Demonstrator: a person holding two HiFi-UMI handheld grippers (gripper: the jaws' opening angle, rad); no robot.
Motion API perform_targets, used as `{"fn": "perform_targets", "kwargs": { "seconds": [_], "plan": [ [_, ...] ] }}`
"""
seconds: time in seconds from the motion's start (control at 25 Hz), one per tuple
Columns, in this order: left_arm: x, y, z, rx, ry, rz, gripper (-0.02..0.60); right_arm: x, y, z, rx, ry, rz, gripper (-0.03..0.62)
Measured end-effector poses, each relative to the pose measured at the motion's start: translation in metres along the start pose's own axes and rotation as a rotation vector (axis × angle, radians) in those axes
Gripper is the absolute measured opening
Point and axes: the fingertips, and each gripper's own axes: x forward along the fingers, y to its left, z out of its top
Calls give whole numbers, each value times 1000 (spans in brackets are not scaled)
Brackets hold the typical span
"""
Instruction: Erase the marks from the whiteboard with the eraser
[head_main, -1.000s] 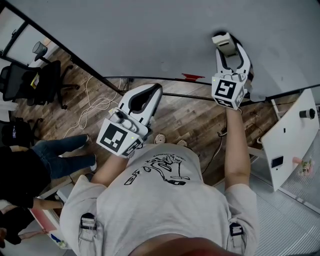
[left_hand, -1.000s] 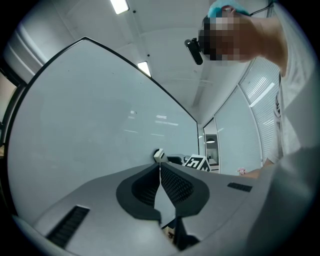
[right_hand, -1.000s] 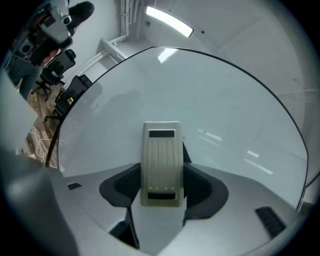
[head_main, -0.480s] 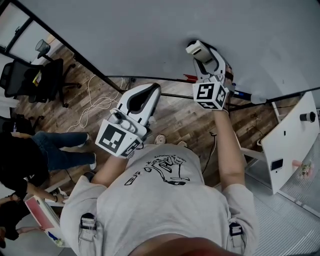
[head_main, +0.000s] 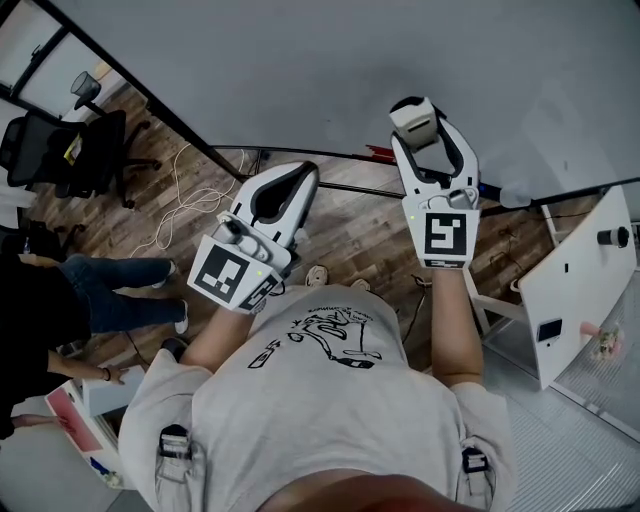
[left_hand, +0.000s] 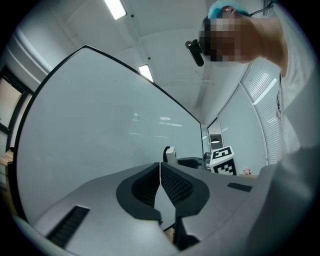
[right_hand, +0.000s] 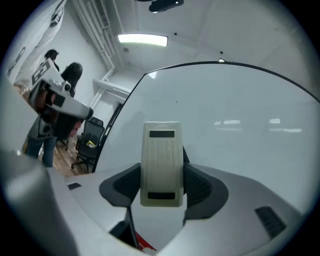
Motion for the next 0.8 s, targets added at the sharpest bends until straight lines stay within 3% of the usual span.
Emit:
{"fn": "perform_targets", "kwargs": {
  "seconds": [0.16, 0.44, 0.8],
  "plan": [
    [2, -10, 0, 4, 0, 1, 26, -35, -8, 16, 117, -58, 21, 259],
    [2, -2, 5, 1, 0, 5, 26, -73, -8, 38, 224, -86, 57, 259],
    [2, -6, 5, -1, -2, -3, 26, -112, 1, 35, 327, -85, 87, 261]
  ]
}}
